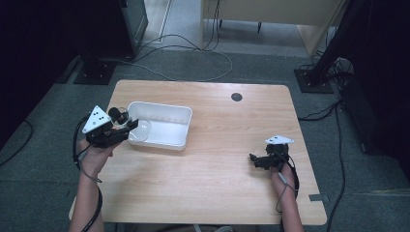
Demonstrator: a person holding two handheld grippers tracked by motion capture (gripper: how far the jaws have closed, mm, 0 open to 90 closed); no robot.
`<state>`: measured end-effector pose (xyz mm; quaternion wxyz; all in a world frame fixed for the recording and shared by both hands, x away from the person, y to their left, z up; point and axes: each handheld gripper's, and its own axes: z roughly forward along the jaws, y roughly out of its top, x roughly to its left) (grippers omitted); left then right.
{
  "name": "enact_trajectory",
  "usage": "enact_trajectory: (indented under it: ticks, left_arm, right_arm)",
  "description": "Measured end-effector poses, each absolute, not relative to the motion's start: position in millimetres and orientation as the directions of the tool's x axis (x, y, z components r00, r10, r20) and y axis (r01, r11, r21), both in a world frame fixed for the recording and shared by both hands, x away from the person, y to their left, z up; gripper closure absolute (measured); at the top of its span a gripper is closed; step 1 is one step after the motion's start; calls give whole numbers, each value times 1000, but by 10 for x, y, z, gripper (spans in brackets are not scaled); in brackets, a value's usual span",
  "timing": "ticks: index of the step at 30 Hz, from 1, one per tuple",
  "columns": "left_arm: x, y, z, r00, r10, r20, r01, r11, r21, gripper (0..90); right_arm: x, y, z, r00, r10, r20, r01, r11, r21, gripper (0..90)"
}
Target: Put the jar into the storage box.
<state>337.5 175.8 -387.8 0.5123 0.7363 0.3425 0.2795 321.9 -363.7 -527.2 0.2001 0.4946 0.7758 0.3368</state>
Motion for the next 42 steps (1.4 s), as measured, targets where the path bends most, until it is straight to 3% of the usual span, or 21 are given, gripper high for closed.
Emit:
enact_trajectory:
  ticks: [7, 17, 42]
  left_arm:
    - [3483, 1616, -4026, 537, 841, 71, 171, -191, 967, 514]
    - [3703, 1460, -4383, 466, 882, 68, 234, -196, 952, 515]
    - [3883, 1306, -4597, 492, 867, 73, 305, -250, 919, 511]
  right_arm:
    - [3218, -3636, -5272, -430, 903, 24, 634, 283, 720, 0]
    - [3218, -3636, -5272, -430, 903, 24, 634, 282, 720, 0]
    - [3218, -3636, -5272, -429, 903, 24, 634, 282, 720, 0]
